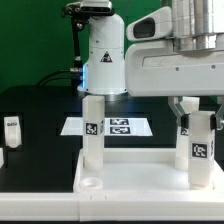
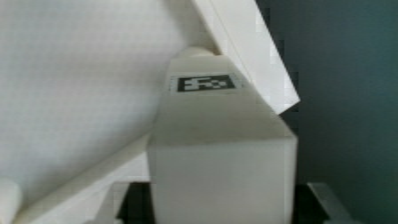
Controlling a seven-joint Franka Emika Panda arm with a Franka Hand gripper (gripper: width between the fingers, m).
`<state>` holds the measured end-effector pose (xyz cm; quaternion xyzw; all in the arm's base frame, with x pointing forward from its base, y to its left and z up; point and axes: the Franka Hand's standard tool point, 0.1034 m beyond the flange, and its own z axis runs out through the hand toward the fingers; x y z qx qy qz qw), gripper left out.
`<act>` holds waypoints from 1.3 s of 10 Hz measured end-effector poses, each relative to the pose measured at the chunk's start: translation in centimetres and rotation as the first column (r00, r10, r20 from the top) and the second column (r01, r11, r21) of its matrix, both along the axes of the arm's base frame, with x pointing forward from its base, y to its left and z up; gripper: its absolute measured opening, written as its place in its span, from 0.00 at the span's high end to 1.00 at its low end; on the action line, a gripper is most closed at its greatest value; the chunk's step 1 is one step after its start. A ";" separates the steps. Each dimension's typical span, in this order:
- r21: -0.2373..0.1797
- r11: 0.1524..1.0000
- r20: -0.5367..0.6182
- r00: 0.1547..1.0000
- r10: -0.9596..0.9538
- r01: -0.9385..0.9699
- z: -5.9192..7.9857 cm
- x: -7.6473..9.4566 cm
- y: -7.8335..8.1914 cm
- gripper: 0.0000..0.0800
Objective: Assemble desk
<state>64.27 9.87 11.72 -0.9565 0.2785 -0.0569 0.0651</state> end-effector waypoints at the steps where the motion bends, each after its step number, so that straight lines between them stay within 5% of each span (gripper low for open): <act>1: 0.009 0.997 -0.008 0.997 -0.074 0.074 0.0 0.0 -0.1 0.64; 3: 0.040 0.913 -0.066 0.913 -0.404 0.406 -0.1 -0.2 -0.2 0.64; 6: 0.076 0.435 -0.195 0.441 -0.876 0.897 -0.3 -0.5 0.4 0.64; 7: 0.073 0.394 -0.204 0.400 -0.893 0.916 -0.3 -0.5 0.3 0.64; 9: 0.073 0.397 -0.203 0.404 -0.892 0.915 -0.3 -0.5 0.3 0.64; 11: 0.073 0.612 -0.154 0.615 -0.773 0.787 -0.4 -0.6 0.6 0.36; 12: 0.082 0.720 -0.125 0.724 -0.679 0.689 -0.3 -0.5 1.1 0.36; 13: 0.082 0.840 -0.091 0.843 -0.530 0.537 -0.3 -0.5 1.7 0.22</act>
Offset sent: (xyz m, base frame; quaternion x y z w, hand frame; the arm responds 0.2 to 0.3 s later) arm -0.0050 -0.0106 0.0045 -0.0576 0.0251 0.5073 0.8595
